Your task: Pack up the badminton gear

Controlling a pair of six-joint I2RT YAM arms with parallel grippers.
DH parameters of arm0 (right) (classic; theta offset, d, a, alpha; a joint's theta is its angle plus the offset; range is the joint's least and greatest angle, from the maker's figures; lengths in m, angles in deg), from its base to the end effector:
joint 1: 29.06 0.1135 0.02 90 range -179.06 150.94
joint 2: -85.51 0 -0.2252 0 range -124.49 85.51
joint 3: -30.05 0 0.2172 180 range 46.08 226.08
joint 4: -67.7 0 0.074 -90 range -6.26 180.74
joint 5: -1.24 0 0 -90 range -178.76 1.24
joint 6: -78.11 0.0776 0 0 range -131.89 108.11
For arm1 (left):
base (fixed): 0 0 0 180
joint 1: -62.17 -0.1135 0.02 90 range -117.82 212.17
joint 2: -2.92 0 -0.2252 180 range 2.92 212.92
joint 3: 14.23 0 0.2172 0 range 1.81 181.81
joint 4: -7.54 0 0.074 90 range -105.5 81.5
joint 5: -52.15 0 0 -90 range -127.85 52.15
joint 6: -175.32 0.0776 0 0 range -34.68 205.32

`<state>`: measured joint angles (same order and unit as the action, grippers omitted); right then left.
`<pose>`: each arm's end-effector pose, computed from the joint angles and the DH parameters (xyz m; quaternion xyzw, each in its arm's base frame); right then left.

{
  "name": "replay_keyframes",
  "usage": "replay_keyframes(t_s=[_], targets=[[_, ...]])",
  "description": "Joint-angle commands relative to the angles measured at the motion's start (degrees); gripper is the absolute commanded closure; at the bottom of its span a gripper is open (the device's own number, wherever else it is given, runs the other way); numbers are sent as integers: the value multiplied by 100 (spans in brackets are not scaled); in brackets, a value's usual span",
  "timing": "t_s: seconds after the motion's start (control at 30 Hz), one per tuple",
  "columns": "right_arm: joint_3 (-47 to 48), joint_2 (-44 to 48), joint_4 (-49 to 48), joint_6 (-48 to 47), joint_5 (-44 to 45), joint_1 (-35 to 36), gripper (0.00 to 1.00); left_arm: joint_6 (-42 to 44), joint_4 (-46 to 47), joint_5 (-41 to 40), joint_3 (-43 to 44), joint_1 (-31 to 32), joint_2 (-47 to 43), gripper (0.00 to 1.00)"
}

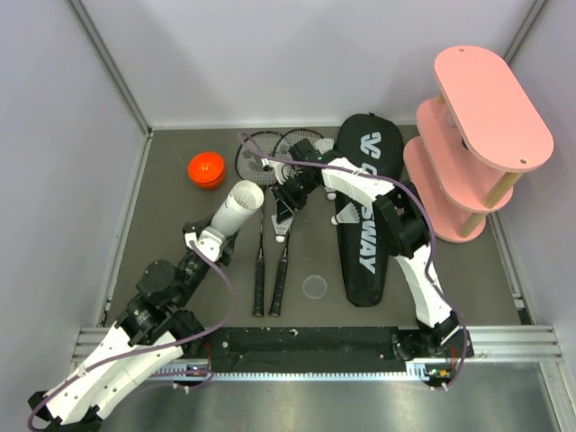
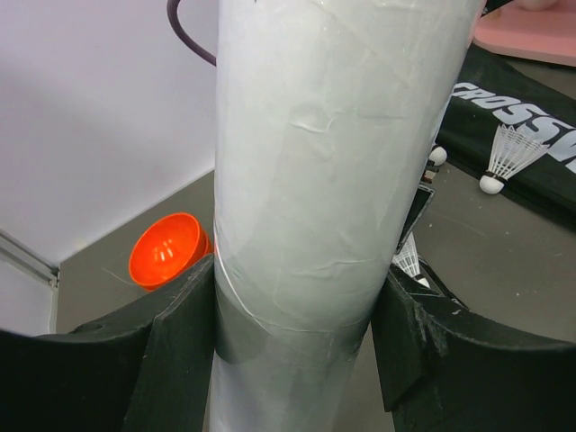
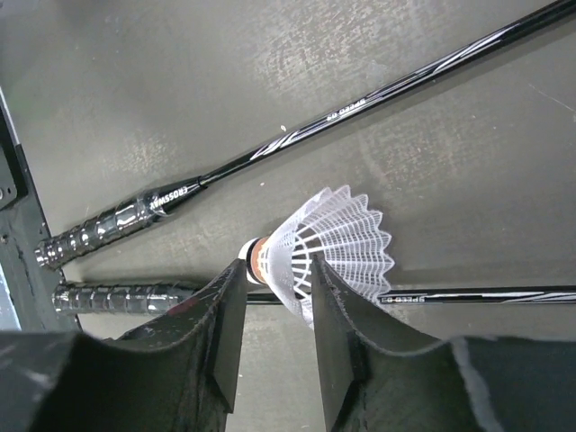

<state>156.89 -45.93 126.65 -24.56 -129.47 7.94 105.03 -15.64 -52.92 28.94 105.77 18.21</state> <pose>0.3247 0.3081 0.1460 -0.4556 0.7949 0.3762 0.1383 0.1176 -0.0841 0.2867 0.2704 0.6224 -0.0640 0.7318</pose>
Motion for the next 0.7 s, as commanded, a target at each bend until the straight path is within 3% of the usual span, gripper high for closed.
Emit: replay_keyframes(t_s=[0.0, 0.23, 0.43, 0.67], targets=[[328, -58, -20, -175, -236, 10, 68, 130, 450, 48, -15, -9, 44, 100], [486, 30, -29, 96, 63, 10, 100, 156, 432, 31, -24, 0, 71, 100], [390, 714, -248, 888, 897, -8, 100, 157, 432, 65, -33, -9, 132, 100], [-1513, 2665, -1697, 2101, 1531, -26, 100, 148, 424, 215, -15, -9, 255, 100]])
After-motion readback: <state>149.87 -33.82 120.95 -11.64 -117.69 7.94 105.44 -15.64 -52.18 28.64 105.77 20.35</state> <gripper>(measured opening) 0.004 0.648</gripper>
